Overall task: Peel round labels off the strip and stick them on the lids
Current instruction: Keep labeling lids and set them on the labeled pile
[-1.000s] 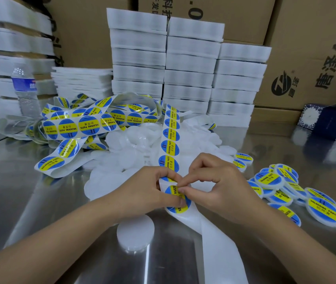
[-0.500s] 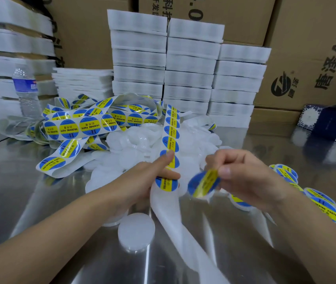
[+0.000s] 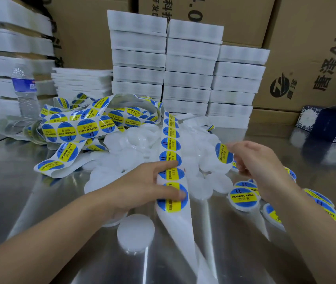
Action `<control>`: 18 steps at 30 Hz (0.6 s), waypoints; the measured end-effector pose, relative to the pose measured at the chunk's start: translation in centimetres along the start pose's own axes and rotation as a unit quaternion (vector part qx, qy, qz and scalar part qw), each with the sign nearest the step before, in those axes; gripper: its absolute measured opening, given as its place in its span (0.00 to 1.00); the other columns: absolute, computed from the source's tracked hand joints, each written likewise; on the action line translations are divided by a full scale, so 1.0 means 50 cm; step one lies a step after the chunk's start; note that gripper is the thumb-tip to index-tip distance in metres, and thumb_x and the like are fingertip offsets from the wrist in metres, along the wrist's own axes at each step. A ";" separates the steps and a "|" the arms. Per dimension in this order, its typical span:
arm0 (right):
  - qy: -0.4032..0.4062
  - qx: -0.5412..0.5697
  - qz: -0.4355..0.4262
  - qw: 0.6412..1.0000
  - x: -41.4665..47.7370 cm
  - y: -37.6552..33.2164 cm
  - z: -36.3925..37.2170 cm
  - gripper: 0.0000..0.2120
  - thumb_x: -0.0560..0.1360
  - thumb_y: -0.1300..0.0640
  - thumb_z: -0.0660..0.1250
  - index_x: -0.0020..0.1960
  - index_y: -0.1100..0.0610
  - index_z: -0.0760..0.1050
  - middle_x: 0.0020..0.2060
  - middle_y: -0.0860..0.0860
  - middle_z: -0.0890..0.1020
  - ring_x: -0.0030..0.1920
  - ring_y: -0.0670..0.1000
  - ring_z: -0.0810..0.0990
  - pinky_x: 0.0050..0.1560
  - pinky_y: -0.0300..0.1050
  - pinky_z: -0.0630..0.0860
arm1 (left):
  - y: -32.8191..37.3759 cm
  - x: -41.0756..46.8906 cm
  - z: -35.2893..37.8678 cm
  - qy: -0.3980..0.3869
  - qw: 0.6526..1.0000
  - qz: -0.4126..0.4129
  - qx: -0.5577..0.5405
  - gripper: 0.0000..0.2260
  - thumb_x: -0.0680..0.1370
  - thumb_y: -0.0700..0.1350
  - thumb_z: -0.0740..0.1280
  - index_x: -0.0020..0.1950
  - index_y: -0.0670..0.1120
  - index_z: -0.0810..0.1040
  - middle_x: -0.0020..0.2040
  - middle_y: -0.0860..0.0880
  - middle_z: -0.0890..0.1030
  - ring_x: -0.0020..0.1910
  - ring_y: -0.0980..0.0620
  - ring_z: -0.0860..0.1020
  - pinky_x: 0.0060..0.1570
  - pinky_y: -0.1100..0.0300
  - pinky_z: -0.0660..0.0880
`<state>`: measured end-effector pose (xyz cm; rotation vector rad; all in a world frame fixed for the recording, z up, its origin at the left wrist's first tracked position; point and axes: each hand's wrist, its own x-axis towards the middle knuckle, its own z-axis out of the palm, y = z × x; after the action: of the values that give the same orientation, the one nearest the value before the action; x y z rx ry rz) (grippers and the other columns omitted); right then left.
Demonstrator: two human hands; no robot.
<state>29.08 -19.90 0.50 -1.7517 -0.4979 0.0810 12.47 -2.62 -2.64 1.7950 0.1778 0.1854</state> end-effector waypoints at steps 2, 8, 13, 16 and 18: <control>-0.004 -0.074 -0.026 0.997 -0.002 0.005 0.006 0.05 0.71 0.54 0.68 0.47 0.51 0.79 0.28 0.45 0.75 0.27 0.45 0.70 0.35 0.41 0.69 | 0.003 0.007 0.002 0.062 0.993 -0.036 -0.090 0.21 0.64 0.58 0.75 0.55 0.52 0.82 0.51 0.53 0.85 0.50 0.50 0.84 0.57 0.52 0.76; -0.103 -0.352 -0.067 0.928 -0.009 0.041 0.024 0.46 0.70 0.49 0.70 0.75 0.40 0.41 0.56 0.49 0.72 0.54 0.52 0.75 0.57 0.49 0.71 | 0.012 0.008 -0.008 0.162 0.983 0.016 -0.089 0.14 0.74 0.34 0.68 0.47 0.52 0.85 0.47 0.53 0.86 0.41 0.56 0.84 0.36 0.69 0.77; -0.148 -0.381 -0.041 0.912 -0.010 0.057 0.030 0.51 0.69 0.47 0.71 0.74 0.41 0.34 0.65 0.54 0.67 0.62 0.56 0.71 0.59 0.50 0.71 | 0.020 -0.016 0.003 -0.040 0.997 0.059 -0.043 0.25 0.72 0.28 0.68 0.60 0.55 0.80 0.61 0.55 0.81 0.53 0.57 0.81 0.48 0.63 0.78; -0.139 -0.382 -0.043 0.913 -0.009 0.057 0.029 0.51 0.69 0.47 0.71 0.75 0.42 0.34 0.65 0.55 0.67 0.62 0.56 0.71 0.59 0.51 0.71 | 0.022 -0.029 0.012 -0.132 0.990 0.029 0.033 0.22 0.73 0.31 0.69 0.61 0.53 0.80 0.66 0.54 0.75 0.31 0.60 0.74 0.35 0.69 0.70; -0.135 -0.383 -0.046 0.913 -0.007 0.055 0.027 0.51 0.69 0.49 0.70 0.75 0.43 0.34 0.64 0.54 0.68 0.61 0.56 0.73 0.58 0.51 0.72 | 0.021 -0.031 0.012 -0.183 0.982 0.021 0.038 0.17 0.75 0.33 0.68 0.59 0.50 0.80 0.65 0.58 0.76 0.41 0.65 0.78 0.41 0.74 0.71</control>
<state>29.11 -19.22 -2.52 -2.4975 -0.8983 0.0661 11.13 -3.76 -1.78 1.8769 -0.1176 -0.1248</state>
